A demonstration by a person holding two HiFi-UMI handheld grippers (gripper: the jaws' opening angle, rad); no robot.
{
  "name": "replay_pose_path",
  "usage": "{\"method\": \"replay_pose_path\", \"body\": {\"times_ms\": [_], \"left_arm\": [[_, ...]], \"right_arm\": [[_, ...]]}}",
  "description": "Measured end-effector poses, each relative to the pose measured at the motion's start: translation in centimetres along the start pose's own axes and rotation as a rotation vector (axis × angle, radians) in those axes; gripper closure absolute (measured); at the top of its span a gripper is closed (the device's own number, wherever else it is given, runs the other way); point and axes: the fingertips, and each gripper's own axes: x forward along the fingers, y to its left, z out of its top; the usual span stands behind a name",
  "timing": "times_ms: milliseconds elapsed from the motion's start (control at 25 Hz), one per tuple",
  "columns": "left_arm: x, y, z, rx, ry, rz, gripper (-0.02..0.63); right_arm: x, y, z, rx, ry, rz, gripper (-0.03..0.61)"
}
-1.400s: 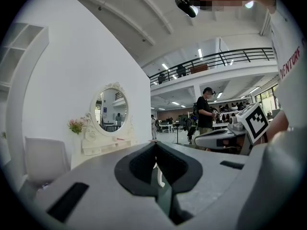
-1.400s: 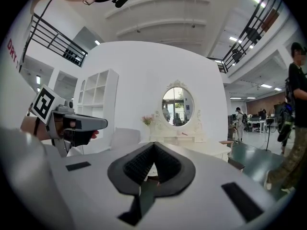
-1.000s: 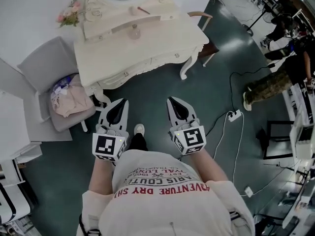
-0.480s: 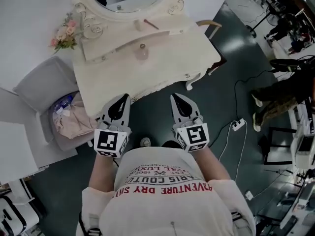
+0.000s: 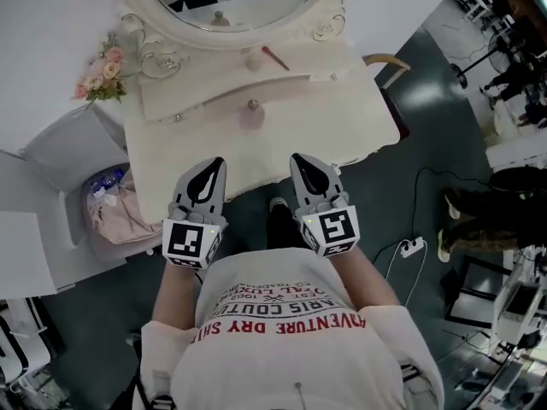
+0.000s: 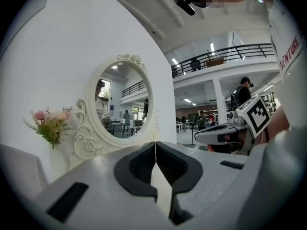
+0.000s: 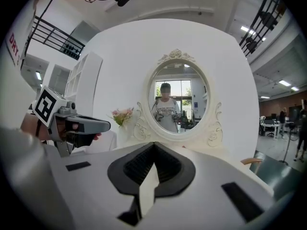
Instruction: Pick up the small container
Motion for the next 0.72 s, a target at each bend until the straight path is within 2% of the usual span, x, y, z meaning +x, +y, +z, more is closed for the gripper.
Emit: {"method": "replay_pose_path", "body": {"times_ms": [200,320,400,560,600,680,720], "left_arm": [[5.9,1.6,-0.2,0.001,0.022,0.088,0.606],[8.8,2.3,-0.4,-0.037,0.013,0.143,0.606],[10.6,2.6,-1.2,-0.068,0.020,0.171,0.606],[14.4,3.1,-3.6,-0.075,0.052,0.193,0.601],[15.4,3.1,-4.4,-0.082,0.061,0.189,0.582],[17.1,3.1,-6.4,-0.101,0.101,0.179,0.493],[17.8,3.2,-7.4,-0.109,0.124,0.181,0.492]], "right_arm": [[5.3,-5.1,0.5,-0.020,-0.002,0.099,0.580],[8.1,-7.4,0.2,-0.027,0.015,0.172,0.580],[9.8,-8.7,-0.2,-0.031,0.029,0.218,0.580],[13.3,-11.0,-1.7,-0.025,0.053,0.277,0.580],[14.2,-11.5,-2.2,-0.023,0.062,0.289,0.580],[15.7,-12.2,-3.3,-0.016,0.084,0.316,0.580],[16.4,-12.4,-4.0,-0.012,0.097,0.328,0.580]]}}
